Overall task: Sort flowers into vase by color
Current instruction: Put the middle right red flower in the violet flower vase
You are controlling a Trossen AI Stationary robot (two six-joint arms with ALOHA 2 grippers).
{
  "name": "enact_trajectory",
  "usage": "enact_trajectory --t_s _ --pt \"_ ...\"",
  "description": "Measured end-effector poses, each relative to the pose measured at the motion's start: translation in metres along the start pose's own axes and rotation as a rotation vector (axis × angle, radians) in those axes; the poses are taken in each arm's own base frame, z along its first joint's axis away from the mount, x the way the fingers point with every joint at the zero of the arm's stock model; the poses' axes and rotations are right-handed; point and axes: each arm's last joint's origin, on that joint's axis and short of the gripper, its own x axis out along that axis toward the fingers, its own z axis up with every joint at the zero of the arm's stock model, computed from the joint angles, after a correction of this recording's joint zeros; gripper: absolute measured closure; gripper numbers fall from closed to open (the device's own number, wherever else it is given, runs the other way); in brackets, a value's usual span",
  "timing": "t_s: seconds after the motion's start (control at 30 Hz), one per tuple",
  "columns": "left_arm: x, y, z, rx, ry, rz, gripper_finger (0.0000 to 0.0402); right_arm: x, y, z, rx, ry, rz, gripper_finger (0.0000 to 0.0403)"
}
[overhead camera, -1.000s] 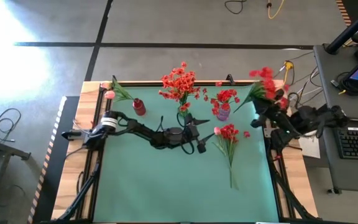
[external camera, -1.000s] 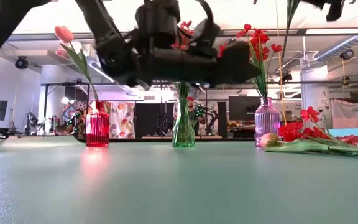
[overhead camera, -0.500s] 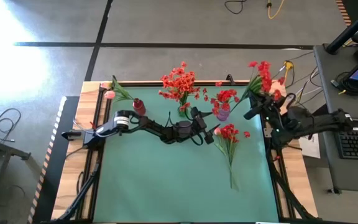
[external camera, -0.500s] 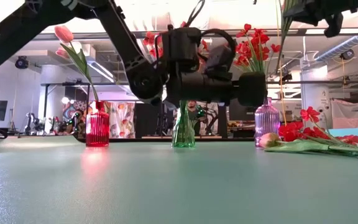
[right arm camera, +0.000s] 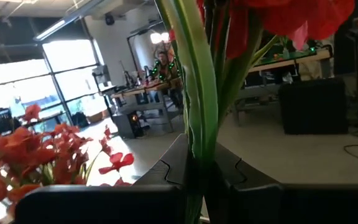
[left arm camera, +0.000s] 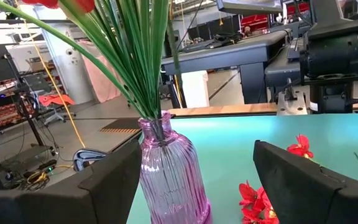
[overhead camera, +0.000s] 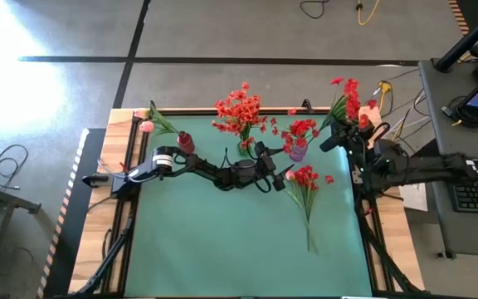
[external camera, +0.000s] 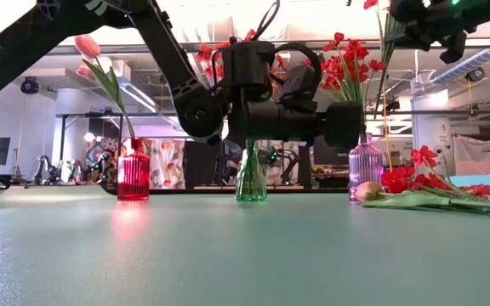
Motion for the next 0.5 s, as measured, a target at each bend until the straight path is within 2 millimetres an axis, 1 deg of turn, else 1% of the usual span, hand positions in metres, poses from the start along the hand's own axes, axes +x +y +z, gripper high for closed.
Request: enact_trajectory --t_s 0.23,0.37,0.5 --pt "0.000 0.000 0.000 -0.007 0.000 -0.001 0.0109 0.012 -0.002 -0.012 -0.004 -0.022 -0.031 0.0381" --pt "0.000 -0.001 0.001 -0.012 -0.001 -0.001 0.0109 0.017 -0.004 -0.021 -0.024 -0.011 -0.047 0.0381" --pt "0.000 -0.001 0.000 -0.023 0.007 -0.002 0.0109 0.018 -0.004 -0.024 -0.024 -0.006 -0.051 0.0381"
